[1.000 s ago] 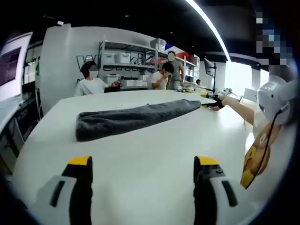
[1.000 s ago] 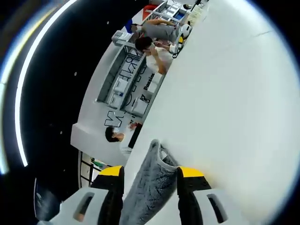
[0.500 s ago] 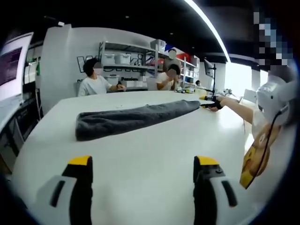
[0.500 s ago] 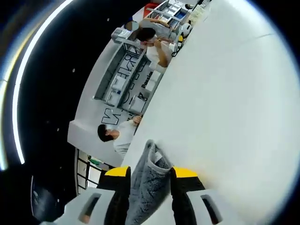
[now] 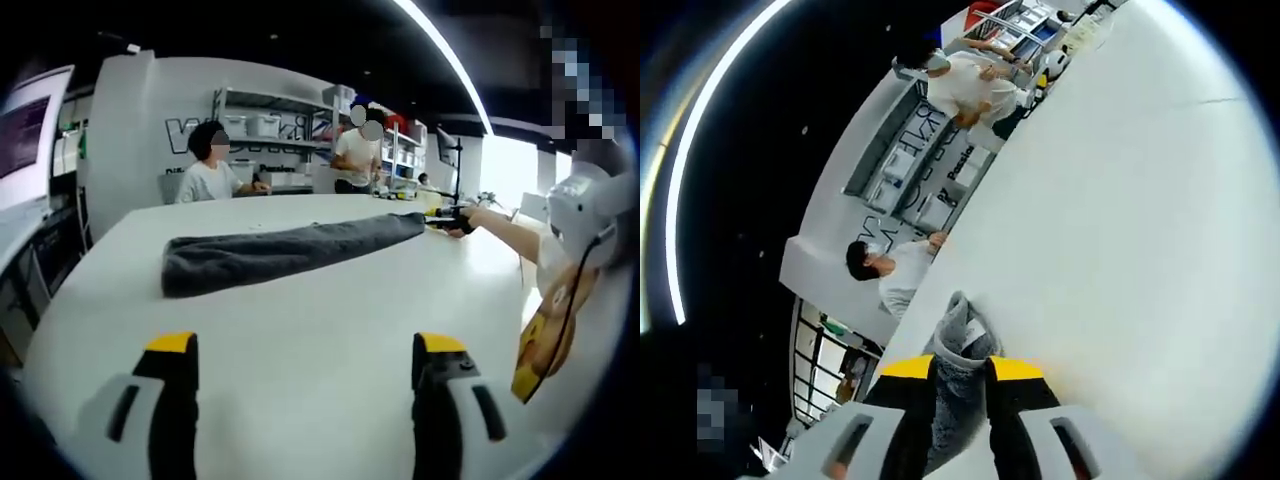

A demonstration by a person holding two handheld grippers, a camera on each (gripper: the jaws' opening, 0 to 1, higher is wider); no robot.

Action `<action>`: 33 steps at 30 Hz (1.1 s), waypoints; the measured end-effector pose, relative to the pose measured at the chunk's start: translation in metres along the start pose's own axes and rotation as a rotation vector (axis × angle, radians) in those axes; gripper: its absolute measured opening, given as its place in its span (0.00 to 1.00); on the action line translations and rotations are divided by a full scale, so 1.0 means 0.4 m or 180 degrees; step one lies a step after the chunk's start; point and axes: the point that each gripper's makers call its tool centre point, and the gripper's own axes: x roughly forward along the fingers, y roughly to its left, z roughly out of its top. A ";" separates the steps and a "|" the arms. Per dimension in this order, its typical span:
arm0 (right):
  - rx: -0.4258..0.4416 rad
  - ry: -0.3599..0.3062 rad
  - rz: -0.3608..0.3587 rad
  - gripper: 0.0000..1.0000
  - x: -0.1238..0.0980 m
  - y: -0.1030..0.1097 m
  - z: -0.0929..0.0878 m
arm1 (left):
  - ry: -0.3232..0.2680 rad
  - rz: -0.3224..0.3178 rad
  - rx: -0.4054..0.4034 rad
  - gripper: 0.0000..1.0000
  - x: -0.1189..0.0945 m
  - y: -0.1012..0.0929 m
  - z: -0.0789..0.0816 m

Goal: Fold the towel on the table until its edges align and the towel forms a compact rectangular stack.

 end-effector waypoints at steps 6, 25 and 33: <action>-0.0324 0.0038 -0.0206 0.31 0.001 -0.005 -0.003 | -0.0009 -0.0018 0.0007 0.92 0.001 -0.002 0.001; -0.0571 0.0099 -0.0154 0.06 0.009 0.010 0.004 | -0.0026 -0.0012 -0.0012 0.92 -0.002 0.008 -0.003; -0.0740 0.0071 0.0035 0.05 -0.006 0.093 -0.017 | -0.0042 -0.0029 -0.0011 0.91 -0.003 0.010 -0.002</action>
